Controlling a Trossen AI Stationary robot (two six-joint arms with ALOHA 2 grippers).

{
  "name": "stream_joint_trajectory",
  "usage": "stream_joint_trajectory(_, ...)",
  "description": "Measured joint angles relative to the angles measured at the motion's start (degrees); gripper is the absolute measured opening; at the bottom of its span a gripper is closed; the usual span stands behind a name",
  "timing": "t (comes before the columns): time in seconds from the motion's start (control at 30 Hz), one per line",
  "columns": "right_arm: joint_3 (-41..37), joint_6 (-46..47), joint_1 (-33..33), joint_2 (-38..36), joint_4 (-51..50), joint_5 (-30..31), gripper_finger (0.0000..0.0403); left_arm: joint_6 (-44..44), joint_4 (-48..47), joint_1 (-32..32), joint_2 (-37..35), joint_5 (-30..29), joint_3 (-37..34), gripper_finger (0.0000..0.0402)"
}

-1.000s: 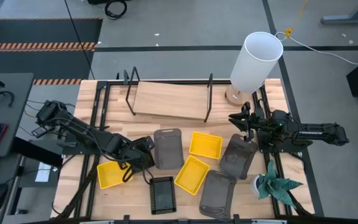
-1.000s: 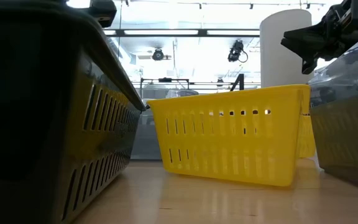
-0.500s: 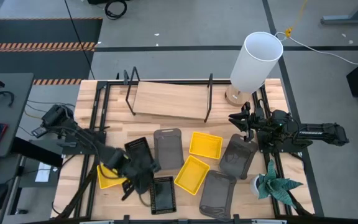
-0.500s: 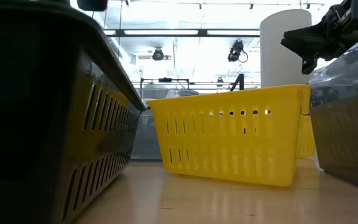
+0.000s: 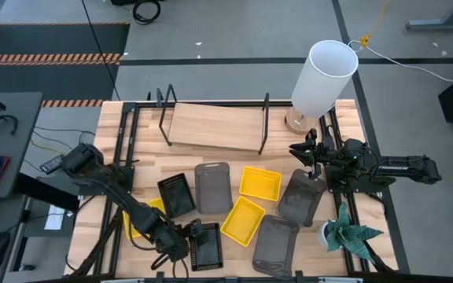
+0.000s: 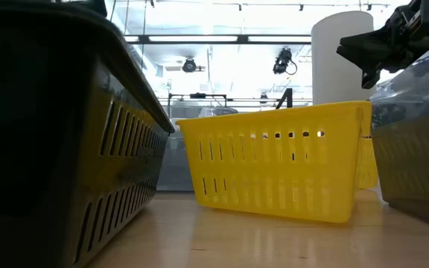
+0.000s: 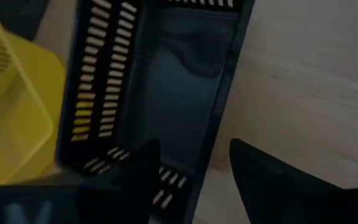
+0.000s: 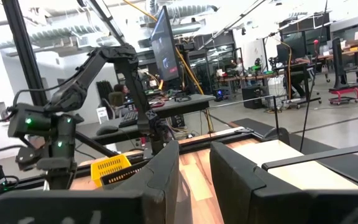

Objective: Stack baskets on shelf by color
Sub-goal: Stack the bottom black basket on top of the other black baskets

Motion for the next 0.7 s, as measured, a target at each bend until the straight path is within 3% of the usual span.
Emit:
stream_joint_trajectory(0.3,-0.01,-0.01,0.00,0.02,0.00,0.00,0.0096,1.98,2.31,-0.39,2.96,0.82,0.00,0.0150)
stream_joint_trajectory(0.57,0.01,-0.01,0.00,0.00,0.00,-0.02,0.0096,-0.07,3.13,-0.87,2.96,4.21,0.00,0.0020)
stream_joint_trajectory(0.7,0.01,-0.01,0.00,0.00,0.00,0.00,0.0096,-2.27,3.82,-1.00,2.94,5.26,0.00,0.0014)
